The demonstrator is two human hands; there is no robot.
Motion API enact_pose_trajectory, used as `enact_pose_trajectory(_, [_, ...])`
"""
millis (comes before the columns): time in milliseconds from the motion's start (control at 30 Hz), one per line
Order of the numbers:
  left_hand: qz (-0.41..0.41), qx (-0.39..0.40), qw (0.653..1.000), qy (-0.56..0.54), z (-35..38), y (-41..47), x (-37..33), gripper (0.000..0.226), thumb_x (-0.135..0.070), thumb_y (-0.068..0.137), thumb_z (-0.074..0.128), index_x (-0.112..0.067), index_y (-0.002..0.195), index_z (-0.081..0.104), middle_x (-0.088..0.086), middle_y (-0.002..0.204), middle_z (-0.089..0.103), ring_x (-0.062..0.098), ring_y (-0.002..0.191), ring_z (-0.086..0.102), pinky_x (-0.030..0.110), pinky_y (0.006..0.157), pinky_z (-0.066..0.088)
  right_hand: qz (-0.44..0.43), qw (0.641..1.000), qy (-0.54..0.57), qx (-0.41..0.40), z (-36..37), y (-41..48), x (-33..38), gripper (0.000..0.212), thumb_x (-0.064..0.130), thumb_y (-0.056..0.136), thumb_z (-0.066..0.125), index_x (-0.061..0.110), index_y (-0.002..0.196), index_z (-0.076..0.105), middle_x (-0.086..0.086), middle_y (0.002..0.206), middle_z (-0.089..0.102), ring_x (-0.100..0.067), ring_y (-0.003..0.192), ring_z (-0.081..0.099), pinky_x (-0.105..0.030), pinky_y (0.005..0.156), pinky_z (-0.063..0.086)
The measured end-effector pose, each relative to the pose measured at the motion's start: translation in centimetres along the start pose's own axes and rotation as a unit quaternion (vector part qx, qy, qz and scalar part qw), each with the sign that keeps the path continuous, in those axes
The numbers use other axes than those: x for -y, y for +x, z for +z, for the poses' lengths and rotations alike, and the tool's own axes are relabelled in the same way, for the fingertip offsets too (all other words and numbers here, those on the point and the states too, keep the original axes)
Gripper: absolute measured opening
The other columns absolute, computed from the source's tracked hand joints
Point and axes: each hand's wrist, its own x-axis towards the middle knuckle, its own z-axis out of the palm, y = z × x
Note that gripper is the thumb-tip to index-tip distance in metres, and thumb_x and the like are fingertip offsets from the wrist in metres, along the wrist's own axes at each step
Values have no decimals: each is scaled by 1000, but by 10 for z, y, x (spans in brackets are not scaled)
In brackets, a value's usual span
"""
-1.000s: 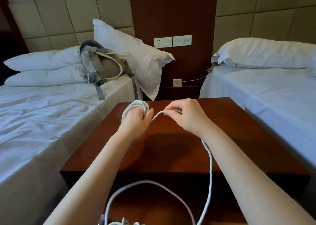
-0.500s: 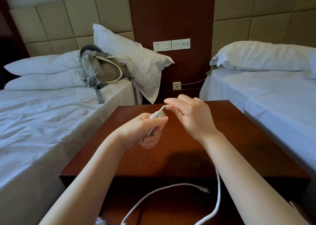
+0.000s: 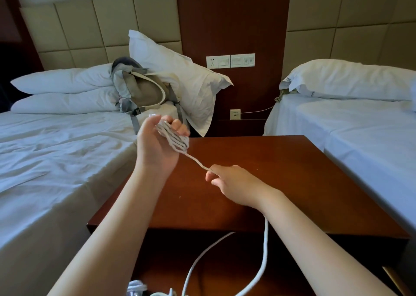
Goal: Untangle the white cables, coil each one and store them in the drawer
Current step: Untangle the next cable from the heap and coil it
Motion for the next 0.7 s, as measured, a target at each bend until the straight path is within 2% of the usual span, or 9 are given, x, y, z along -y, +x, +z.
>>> enact_pose_trajectory(100, [23, -91, 994, 58, -25, 13, -5, 22, -18, 96, 39, -13, 75, 41, 0, 64, 47, 8, 51, 50, 21, 56, 46, 5, 1000, 12, -10, -8, -3, -1, 20, 25, 100, 42, 23, 98, 62, 11, 79, 54, -6, 68, 49, -25, 61, 39])
enact_pose_trajectory(167, [64, -129, 973, 179, -39, 19, -5, 29, -17, 99, 42, -10, 70, 44, 4, 64, 50, 5, 47, 52, 18, 49, 46, 6, 998, 47, -35, -15, -4, -4, 21, 25, 98, 46, 25, 86, 63, 7, 70, 55, -11, 60, 49, -29, 60, 40])
enact_pose_trajectory(200, [98, -144, 942, 285, -46, 20, -3, 37, -18, 99, 43, -8, 64, 46, 4, 57, 52, 4, 44, 51, 18, 49, 44, 5, 996, 70, -50, -18, -5, -5, 21, 25, 97, 49, 27, 81, 62, 8, 63, 54, -12, 55, 47, -31, 58, 38])
enact_pose_trajectory(267, [168, -152, 843, 487, -55, 20, 0, 49, -20, 99, 43, -7, 53, 50, -4, 39, 50, 4, 38, 48, 15, 51, 43, -9, 992, 98, -78, -25, -7, -5, 20, 26, 94, 53, 29, 77, 63, 9, 57, 52, -12, 52, 45, -31, 55, 37])
enact_pose_trajectory(333, [188, -146, 770, 592, -56, 17, 4, 51, -22, 99, 44, -6, 51, 55, -5, 35, 47, 5, 39, 49, 6, 51, 38, -37, 989, 94, -104, -30, -9, -1, 17, 27, 94, 54, 26, 81, 66, 8, 59, 53, -12, 55, 46, -28, 54, 35])
enact_pose_trajectory(433, [162, -90, 667, 722, -53, 13, 13, 47, -27, 96, 49, -9, 54, 59, -6, 46, 51, 2, 46, 48, 2, 51, 34, -84, 979, 28, -182, -36, -10, 5, 13, 27, 94, 56, 23, 87, 67, 11, 60, 53, -6, 50, 45, -18, 50, 32])
enact_pose_trajectory(500, [160, -36, 622, 766, -48, 10, 19, 47, -32, 95, 50, -12, 53, 57, -8, 47, 50, 2, 48, 49, 5, 52, 34, -111, 956, -42, -269, -40, -10, 6, 15, 28, 93, 58, 19, 88, 68, 17, 57, 47, -4, 46, 44, -12, 48, 27])
enact_pose_trajectory(600, [127, 7, 613, 780, -34, 7, 23, 59, -40, 96, 45, -13, 43, 49, -5, 40, 48, 10, 43, 50, 8, 54, 36, -145, 908, -116, -374, -44, -10, -1, 24, 34, 92, 55, 16, 83, 69, 16, 61, 51, -3, 48, 44, -12, 45, 25])
enact_pose_trajectory(700, [12, 46, 690, 722, -15, -5, 28, 62, -47, 97, 35, -8, 53, 52, -2, 37, 48, 10, 35, 47, 18, 51, 43, -148, 886, -144, -416, -47, -9, -9, 34, 40, 93, 46, 17, 84, 69, 6, 66, 62, -11, 53, 53, -18, 42, 33])
